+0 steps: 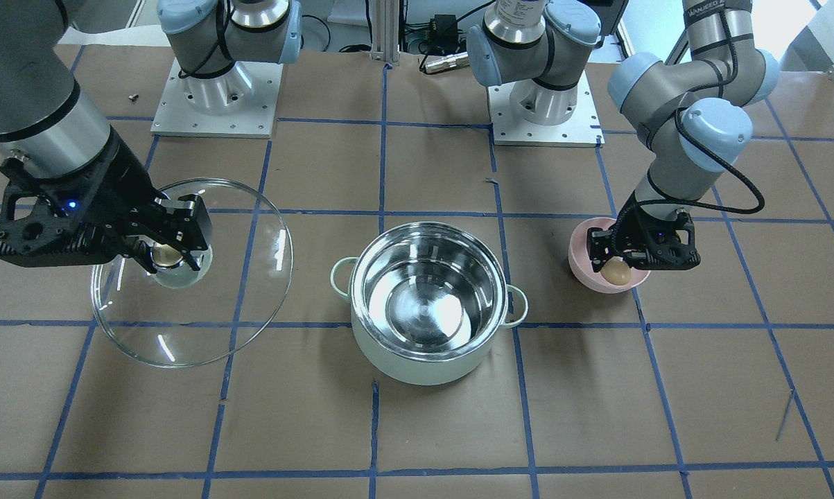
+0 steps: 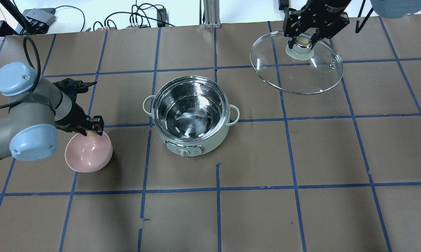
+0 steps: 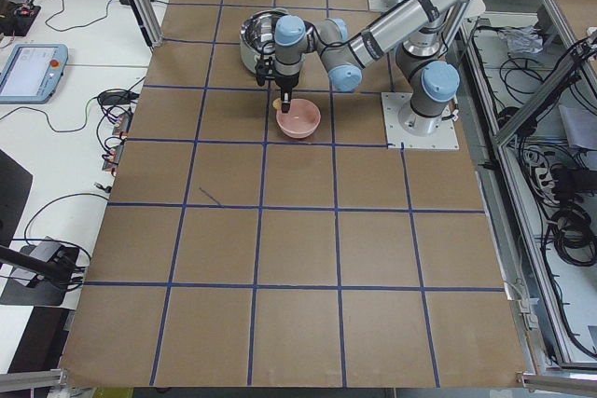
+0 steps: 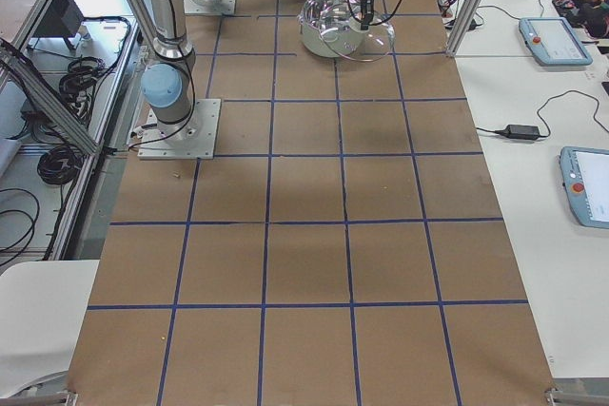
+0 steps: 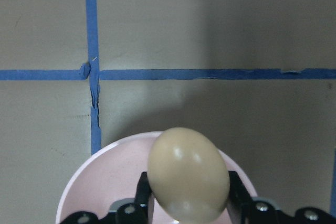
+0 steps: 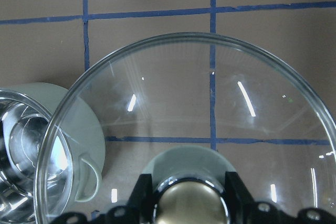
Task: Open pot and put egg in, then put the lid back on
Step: 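Lift the egg with the left gripper and carry it over the pot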
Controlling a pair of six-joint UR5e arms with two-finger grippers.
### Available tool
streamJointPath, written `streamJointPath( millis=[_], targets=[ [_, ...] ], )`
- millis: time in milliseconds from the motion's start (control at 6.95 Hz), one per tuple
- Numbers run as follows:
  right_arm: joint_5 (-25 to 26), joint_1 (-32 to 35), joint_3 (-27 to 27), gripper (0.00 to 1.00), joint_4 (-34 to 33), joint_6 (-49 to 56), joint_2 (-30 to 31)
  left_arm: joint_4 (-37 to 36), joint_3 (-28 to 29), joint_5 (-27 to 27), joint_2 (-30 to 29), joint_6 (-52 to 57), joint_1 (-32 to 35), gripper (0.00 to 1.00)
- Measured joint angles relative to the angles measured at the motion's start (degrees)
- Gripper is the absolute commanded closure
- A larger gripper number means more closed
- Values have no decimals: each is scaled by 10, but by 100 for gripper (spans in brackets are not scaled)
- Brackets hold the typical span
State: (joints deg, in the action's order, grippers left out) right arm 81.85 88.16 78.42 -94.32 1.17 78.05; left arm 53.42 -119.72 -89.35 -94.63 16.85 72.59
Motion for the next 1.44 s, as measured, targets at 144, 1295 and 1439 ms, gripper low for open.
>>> streamJointPath(
  millis=[144, 1295, 1439],
  targets=[
    [1, 0, 0, 77, 0, 1, 0, 20, 11, -1, 4, -8, 7, 98],
    [0, 0, 4, 77, 0, 3, 0, 38, 160, 31, -48, -256, 208, 96],
    [0, 0, 4, 77, 0, 3, 0, 38, 162, 32, -61, -268, 224, 93]
  ],
)
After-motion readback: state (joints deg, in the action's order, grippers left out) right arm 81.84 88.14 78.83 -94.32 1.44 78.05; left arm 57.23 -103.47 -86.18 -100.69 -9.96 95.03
